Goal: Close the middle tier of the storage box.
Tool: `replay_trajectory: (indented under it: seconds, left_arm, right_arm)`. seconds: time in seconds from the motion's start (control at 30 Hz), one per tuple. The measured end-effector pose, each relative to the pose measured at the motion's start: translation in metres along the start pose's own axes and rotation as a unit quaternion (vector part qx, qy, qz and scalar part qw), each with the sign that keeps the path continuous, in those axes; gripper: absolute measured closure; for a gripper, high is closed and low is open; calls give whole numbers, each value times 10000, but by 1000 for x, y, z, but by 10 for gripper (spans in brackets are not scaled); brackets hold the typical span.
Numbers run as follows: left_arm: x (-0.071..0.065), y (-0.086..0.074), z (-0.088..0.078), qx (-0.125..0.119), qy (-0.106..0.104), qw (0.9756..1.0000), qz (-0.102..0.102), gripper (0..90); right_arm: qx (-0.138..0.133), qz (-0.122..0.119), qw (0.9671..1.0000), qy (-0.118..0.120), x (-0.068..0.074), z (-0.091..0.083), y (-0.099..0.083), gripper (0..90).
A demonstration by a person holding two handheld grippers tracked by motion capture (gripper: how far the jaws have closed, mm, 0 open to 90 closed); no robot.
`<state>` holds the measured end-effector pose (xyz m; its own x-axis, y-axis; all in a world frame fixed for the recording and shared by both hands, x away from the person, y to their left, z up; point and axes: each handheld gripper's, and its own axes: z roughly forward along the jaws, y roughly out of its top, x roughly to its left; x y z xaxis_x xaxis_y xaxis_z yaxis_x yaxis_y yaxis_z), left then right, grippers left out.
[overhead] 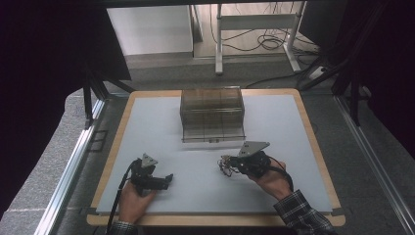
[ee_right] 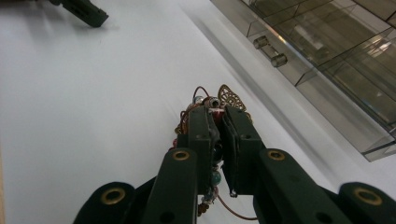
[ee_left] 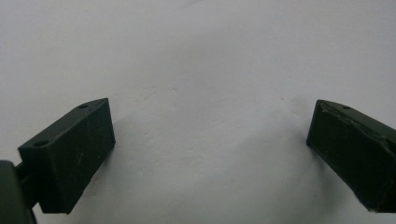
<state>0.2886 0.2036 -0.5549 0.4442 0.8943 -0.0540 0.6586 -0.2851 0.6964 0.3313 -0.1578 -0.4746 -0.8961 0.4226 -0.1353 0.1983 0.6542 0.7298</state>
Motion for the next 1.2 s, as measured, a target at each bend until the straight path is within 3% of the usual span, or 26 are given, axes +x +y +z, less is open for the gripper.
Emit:
replay_trajectory:
  seconds: [0.73,1.2]
  left_arm:
    - [0,0,0,2,2,10000,14,13]
    - [0,0,0,3,2,10000,16,13]
  right_arm:
    - [-160,163,9997,-39,-8,-6,13,813]
    - [-282,143,9994,-134,-14,-7,23,814]
